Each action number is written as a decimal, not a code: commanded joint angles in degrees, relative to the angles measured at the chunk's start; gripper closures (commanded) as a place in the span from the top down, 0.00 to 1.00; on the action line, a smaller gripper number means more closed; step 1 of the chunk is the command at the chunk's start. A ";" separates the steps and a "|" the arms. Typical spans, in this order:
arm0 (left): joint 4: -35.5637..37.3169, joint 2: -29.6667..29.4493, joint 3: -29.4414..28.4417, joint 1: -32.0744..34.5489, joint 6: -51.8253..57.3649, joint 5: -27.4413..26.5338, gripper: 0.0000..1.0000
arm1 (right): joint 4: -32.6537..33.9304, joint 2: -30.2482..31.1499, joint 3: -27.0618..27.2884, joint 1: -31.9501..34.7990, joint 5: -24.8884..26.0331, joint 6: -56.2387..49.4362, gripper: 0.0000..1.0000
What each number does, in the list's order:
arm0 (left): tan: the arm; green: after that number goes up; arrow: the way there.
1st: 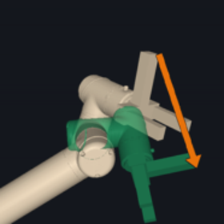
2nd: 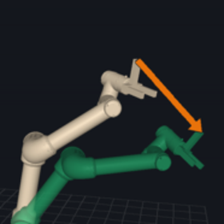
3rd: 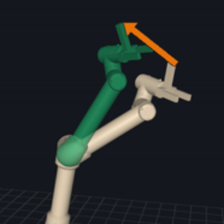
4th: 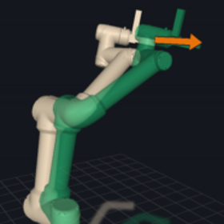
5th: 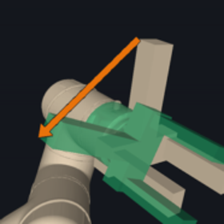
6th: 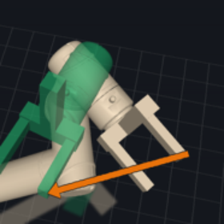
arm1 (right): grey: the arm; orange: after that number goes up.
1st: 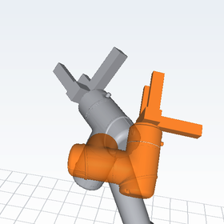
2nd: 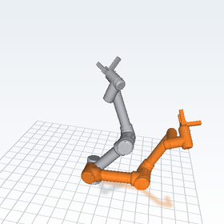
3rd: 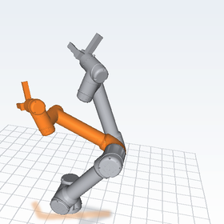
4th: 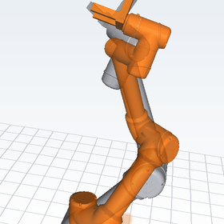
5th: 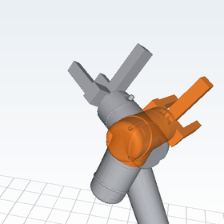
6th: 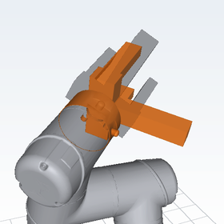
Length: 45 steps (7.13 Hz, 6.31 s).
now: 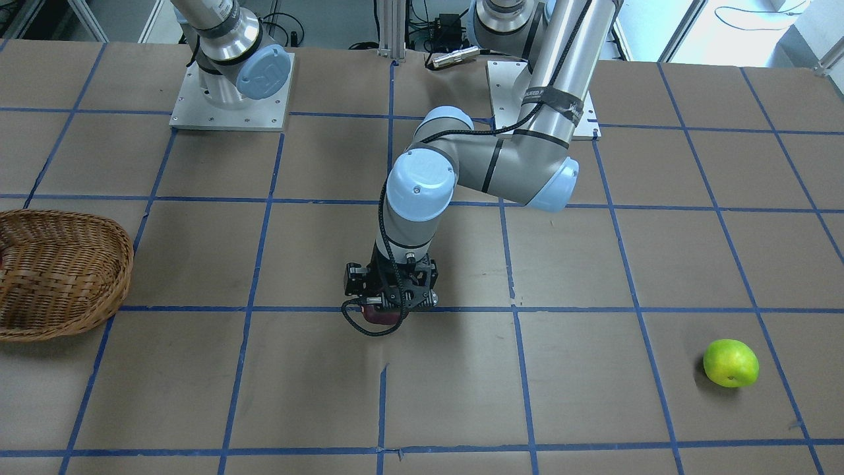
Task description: Put all apples into basket
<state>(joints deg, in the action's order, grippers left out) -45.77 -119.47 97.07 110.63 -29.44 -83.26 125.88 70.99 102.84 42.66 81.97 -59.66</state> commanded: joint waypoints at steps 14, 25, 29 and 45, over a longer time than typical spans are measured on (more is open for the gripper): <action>-13.21 4.44 -4.87 -49.61 79.15 -9.82 1.00 | -7.32 -7.06 -13.97 58.29 -0.32 69.64 1.00; -4.31 -2.01 -5.49 -51.22 79.62 -2.00 0.53 | -1.42 -14.29 -12.15 63.16 -0.93 69.24 1.00; -13.70 4.31 -5.40 -43.52 66.70 -2.00 0.27 | -1.86 -14.82 -11.53 63.07 -1.20 68.80 0.70; -2.13 -2.26 -4.26 0.55 -0.80 -0.77 1.00 | -8.01 1.60 -0.28 6.99 3.28 10.88 1.00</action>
<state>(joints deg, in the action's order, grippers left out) -48.12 -121.47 92.67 111.14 -30.40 -83.86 118.67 71.98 102.63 49.40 84.98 -48.70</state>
